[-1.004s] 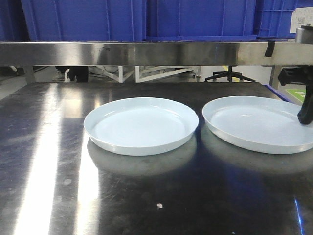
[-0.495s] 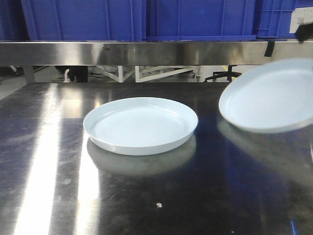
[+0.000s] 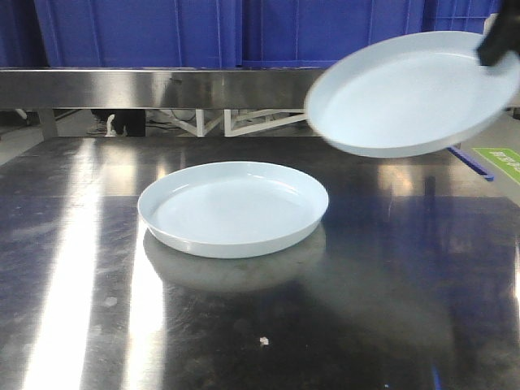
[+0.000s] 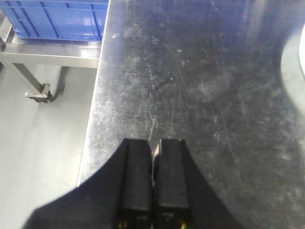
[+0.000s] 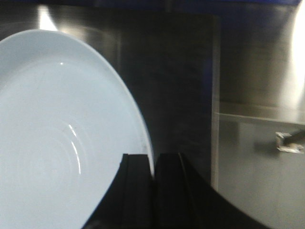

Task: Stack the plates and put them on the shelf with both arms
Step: 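Lower the held plate onto the centered plate with the right gripper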

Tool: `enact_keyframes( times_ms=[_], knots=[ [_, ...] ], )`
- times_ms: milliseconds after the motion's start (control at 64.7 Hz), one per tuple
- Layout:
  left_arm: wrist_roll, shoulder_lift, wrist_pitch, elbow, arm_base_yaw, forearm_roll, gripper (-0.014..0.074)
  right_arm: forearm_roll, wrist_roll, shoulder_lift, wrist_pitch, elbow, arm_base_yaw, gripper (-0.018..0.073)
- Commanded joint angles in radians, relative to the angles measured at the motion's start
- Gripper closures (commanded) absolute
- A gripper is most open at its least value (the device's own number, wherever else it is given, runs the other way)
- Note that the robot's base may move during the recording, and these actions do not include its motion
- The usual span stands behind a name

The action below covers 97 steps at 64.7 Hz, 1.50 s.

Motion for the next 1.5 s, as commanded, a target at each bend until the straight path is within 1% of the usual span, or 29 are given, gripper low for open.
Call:
enact_keyframes(
  times_ms=[0,93,232,402,572,634,726,742,788,850,881,927,1128,1484],
  knots=[
    [-0.002,-0.003,-0.054,-0.028,-0.006,0.016,0.0500,0.012,-0.007,-0.013,-0.120,-0.037,0.063,0.0508],
    [-0.002,-0.003,-0.054,-0.028,-0.006,0.016,0.0500,0.012,-0.007,0.040,-0.150,-0.056,0.149,0.0508],
    [-0.002,-0.003,-0.054,-0.028,-0.006,0.016,0.0500,0.012,-0.007,0.132,-0.139,-0.133,0.241,0.0508],
    [-0.002,-0.003,-0.054,-0.028,-0.006,0.016,0.0500,0.012,-0.007,0.213,-0.108,-0.203,0.295,0.0508],
    [-0.002,-0.003,-0.054,-0.028,-0.006,0.016,0.0500,0.012,-0.007,0.259,-0.108,-0.216,0.321,0.0508],
    [-0.002,-0.003,-0.054,-0.028,-0.006,0.016,0.0500,0.012,-0.007,0.269,-0.105,-0.216,0.324,0.0486],
    [-0.002,-0.003,-0.054,-0.028,-0.006,0.016,0.0500,0.012,-0.007,0.283,-0.100,-0.216,0.325,0.0362],
    [-0.002,-0.003,-0.054,-0.028,-0.006,0.016,0.0500,0.012,-0.007,0.286,-0.098,-0.216,0.325,0.0316],
    [-0.002,-0.003,-0.054,-0.028,-0.006,0.016,0.0500,0.012,-0.007,0.291,-0.097,-0.216,0.325,0.0216],
    [-0.002,-0.003,-0.054,-0.028,-0.006,0.016,0.0500,0.012,-0.007,0.297,-0.093,-0.216,0.325,0.0098],
    [-0.002,-0.003,-0.054,-0.028,-0.006,0.016,0.0500,0.012,-0.007,0.298,-0.090,-0.216,0.325,0.0058],
    [-0.002,-0.003,-0.054,-0.028,-0.006,0.016,0.0500,0.012,-0.007,0.301,-0.081,-0.216,0.325,0.0030],
    [-0.002,-0.003,-0.054,-0.028,-0.006,0.016,0.0500,0.012,-0.007,0.322,-0.039,-0.216,0.325,0.0064],
    [-0.002,-0.003,-0.056,-0.028,-0.006,0.016,0.0500,0.012,-0.007,0.397,0.003,-0.216,0.325,0.0066]
  ],
)
